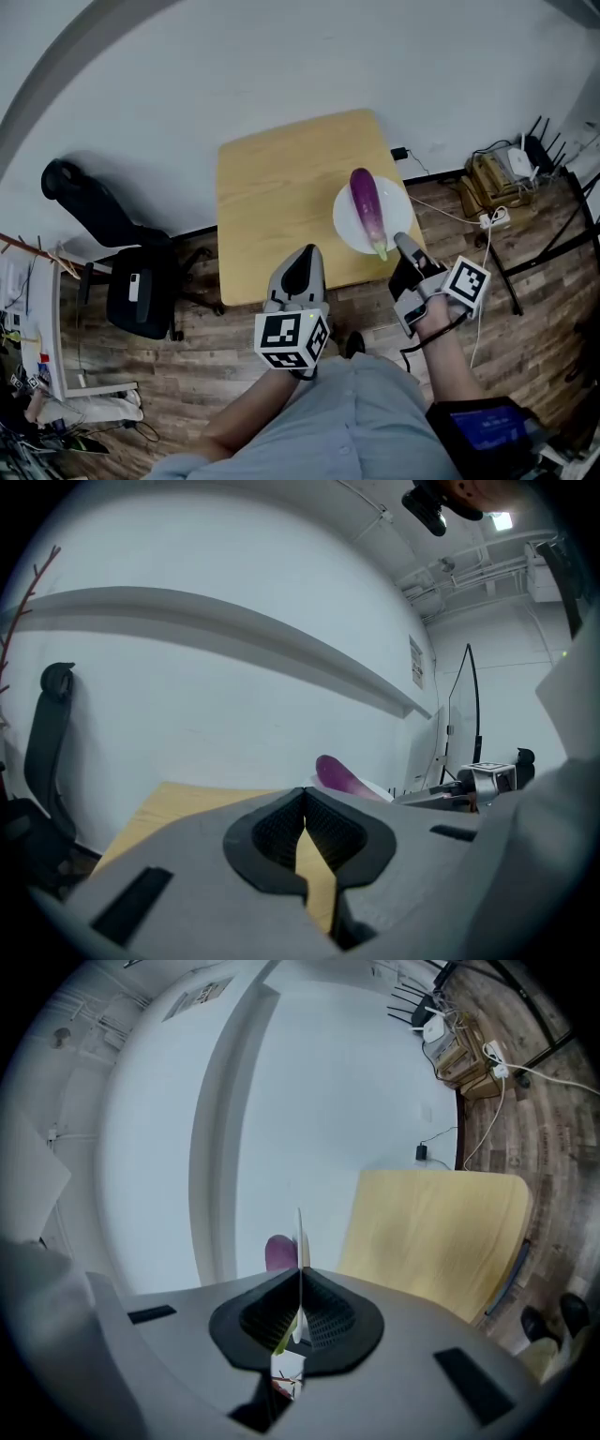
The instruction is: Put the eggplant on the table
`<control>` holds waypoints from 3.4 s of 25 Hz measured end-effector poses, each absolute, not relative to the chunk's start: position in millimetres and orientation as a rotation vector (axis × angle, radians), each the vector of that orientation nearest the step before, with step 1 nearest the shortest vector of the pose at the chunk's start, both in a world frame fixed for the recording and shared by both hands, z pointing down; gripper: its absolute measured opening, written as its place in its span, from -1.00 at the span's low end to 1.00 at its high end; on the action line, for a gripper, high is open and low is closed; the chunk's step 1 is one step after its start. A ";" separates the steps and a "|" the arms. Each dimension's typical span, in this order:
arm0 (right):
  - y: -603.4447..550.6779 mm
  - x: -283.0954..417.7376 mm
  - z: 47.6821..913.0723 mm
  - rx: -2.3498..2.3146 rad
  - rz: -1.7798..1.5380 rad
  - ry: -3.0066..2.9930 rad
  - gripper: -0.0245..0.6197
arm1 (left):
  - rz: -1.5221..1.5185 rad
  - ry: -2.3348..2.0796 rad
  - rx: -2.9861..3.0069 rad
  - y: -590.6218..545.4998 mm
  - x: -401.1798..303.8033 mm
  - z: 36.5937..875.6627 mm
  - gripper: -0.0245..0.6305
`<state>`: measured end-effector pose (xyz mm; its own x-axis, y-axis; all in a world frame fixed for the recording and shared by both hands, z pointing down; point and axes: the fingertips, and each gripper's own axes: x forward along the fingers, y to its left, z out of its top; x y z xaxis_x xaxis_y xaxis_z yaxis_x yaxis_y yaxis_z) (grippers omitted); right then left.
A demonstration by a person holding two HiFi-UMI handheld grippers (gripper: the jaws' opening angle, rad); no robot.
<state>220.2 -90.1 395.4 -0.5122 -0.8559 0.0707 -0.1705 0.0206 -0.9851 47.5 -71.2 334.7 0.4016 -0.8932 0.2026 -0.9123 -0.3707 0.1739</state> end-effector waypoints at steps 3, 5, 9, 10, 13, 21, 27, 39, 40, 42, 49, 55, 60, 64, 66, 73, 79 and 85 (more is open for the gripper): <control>-104.3 212.6 397.1 -1.032 -1.553 1.746 -0.90 | 0.090 -1.608 2.386 -83.6 42.5 335.0 -0.91; -114.2 204.7 400.2 -1.019 -1.569 1.755 -0.90 | 0.085 -1.621 2.372 -92.3 36.7 337.4 -0.91; -137.1 191.5 404.6 -1.002 -1.593 1.772 -0.90 | 0.087 -1.637 2.348 -112.8 28.1 343.9 -0.91; -143.3 188.6 404.9 -0.997 -1.596 1.776 -0.90 | 0.088 -1.640 2.343 -118.3 26.3 344.7 -0.91; -160.6 180.4 405.5 -0.983 -1.610 1.783 -0.90 | 0.088 -1.652 2.331 -134.8 20.8 344.5 -0.91; -212.5 151.4 408.3 -0.953 -1.637 1.809 -0.90 | 0.096 -1.685 2.301 -180.7 -3.6 346.3 -0.91; -249.0 122.7 410.9 -0.935 -1.644 1.827 -0.90 | 0.104 -1.711 2.282 -216.1 -32.4 346.9 -0.91; -311.0 76.4 433.2 -0.932 -1.695 1.801 -0.90 | 0.103 -1.726 2.241 -290.6 -83.6 360.8 -0.91; -312.1 76.0 435.2 -0.928 -1.694 1.801 -0.90 | 0.098 -1.728 2.242 -291.5 -83.8 361.8 -0.91; -311.8 76.9 439.7 -0.924 -1.697 1.800 -0.90 | 0.093 -1.733 2.242 -290.8 -82.6 364.1 -0.91; -347.3 54.0 469.0 -0.952 -1.761 1.777 -0.90 | 0.138 -1.703 2.200 -330.0 -104.3 393.8 -0.91; -357.3 50.8 490.9 -0.966 -1.794 1.755 -0.90 | 0.150 -1.690 2.170 -346.7 -111.2 412.9 -0.91; -359.9 48.8 510.4 -0.989 -1.819 1.743 -0.90 | 0.166 -1.669 2.164 -352.8 -110.7 424.9 -0.91; -360.5 43.3 525.0 -0.978 -1.842 1.720 -0.90 | 0.195 -1.648 2.147 -349.7 -113.2 438.6 -0.91; -362.4 40.6 531.9 -0.980 -1.849 1.718 -0.90 | 0.207 -1.643 2.140 -350.3 -116.2 444.5 -0.91; -367.5 33.4 550.6 -1.012 -1.860 1.725 -0.90 | 0.243 -1.633 2.136 -353.6 -127.1 456.6 -0.91; -366.3 30.7 567.6 -1.043 -1.875 1.727 -0.90 | 0.258 -1.621 2.125 -358.0 -133.2 469.7 -0.91; -364.0 33.1 579.9 -1.072 -1.882 1.719 -0.90 | 0.267 -1.615 2.119 -357.4 -133.0 476.4 -0.91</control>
<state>33.1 -364.0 579.9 -0.6400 -0.7153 0.2805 -0.2146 -0.1841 -0.9592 -133.0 -357.4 476.4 0.2921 -0.8594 0.4197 -0.9488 -0.2053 0.2401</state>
